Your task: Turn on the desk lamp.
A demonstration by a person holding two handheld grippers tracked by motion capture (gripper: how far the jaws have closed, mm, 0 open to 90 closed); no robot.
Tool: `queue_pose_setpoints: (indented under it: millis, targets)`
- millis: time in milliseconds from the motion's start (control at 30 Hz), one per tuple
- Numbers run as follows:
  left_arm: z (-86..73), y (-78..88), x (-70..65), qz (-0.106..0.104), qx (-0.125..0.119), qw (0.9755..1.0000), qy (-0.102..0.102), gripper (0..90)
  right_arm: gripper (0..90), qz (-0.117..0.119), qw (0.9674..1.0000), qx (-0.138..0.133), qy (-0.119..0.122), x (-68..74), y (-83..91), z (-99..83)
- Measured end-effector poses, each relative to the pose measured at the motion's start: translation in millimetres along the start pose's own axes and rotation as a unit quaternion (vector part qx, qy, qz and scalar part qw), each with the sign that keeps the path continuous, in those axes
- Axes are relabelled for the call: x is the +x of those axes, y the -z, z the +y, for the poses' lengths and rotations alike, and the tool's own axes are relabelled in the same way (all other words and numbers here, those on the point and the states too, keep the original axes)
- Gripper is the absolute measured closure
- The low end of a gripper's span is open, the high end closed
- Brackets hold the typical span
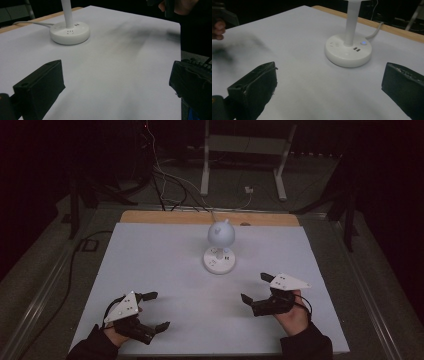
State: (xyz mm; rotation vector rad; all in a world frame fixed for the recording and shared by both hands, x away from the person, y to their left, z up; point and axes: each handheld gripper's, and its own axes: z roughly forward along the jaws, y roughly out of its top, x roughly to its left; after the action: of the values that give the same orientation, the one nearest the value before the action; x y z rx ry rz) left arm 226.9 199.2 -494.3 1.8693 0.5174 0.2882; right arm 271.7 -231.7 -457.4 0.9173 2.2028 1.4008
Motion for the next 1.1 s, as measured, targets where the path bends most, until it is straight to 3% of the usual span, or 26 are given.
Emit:
queue_pose_setpoints:
  millis: [467,733,1100]
  targets:
    - [0.2,0.5,0.4,0.000,-0.002,1.0000,0.002,0.2,0.0,-0.022,0.9997,0.005,-0.006,-6.9,-16.0,8.2]
    - [0.4,0.9,0.8,-0.001,-0.003,1.0000,0.004,0.2,0.0,-0.022,0.9997,0.006,0.006,-8.3,-30.8,10.7]
    - [0.5,1.2,0.8,-0.003,-0.002,1.0000,0.006,0.2,0.0,-0.012,0.9999,0.010,0.003,-12.1,-51.1,15.1]
